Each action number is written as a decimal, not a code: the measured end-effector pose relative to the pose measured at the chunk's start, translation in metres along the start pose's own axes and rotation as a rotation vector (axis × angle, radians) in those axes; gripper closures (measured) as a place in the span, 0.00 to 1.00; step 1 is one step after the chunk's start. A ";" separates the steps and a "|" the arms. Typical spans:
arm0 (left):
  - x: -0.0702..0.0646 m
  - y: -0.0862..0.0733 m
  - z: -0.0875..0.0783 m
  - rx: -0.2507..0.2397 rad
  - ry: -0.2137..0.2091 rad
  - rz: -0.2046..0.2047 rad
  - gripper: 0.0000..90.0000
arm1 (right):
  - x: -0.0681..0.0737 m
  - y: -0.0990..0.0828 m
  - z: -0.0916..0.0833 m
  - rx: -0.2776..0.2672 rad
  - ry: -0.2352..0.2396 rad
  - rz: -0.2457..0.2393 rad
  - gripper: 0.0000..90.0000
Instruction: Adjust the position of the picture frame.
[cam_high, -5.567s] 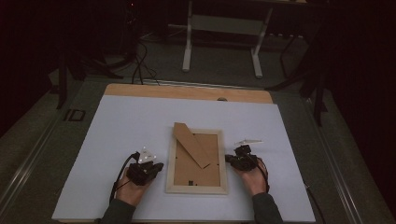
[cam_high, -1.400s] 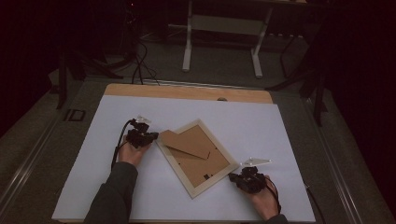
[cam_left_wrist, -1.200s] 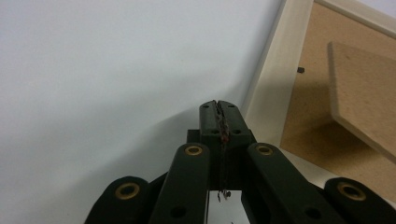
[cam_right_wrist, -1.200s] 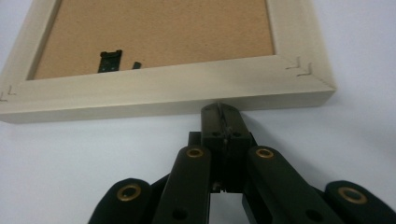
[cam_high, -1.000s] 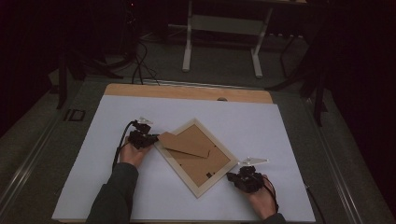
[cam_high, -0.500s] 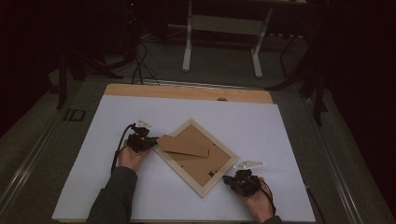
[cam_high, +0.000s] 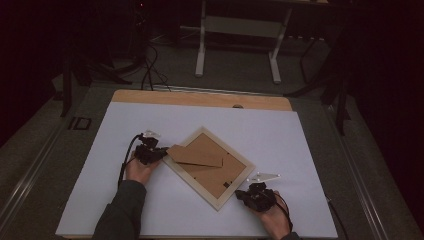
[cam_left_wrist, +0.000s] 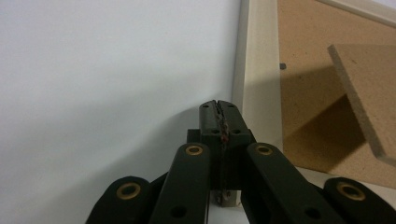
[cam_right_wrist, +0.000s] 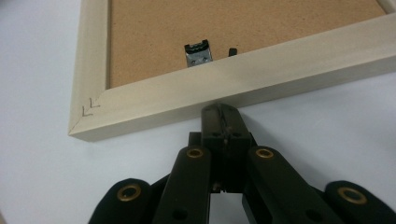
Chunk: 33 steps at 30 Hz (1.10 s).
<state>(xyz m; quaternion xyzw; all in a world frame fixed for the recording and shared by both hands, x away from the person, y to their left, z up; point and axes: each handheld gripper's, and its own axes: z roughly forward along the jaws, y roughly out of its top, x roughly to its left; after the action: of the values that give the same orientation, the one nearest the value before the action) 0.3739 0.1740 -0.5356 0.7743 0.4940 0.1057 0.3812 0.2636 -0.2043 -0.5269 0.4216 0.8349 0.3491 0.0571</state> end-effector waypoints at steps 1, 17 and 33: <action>0.000 -0.001 0.000 -0.002 0.003 -0.002 1.00 | -0.001 0.001 0.000 0.001 -0.001 0.003 1.00; -0.003 -0.013 -0.008 -0.018 0.058 -0.029 1.00 | -0.006 0.016 0.009 0.015 -0.049 0.025 1.00; -0.005 -0.021 -0.016 -0.028 0.079 -0.060 1.00 | -0.009 0.025 0.013 0.025 -0.060 0.018 1.00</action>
<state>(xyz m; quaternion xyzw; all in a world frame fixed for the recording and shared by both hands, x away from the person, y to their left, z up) 0.3486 0.1818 -0.5384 0.7490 0.5300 0.1315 0.3752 0.2911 -0.1941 -0.5232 0.4401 0.8334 0.3263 0.0734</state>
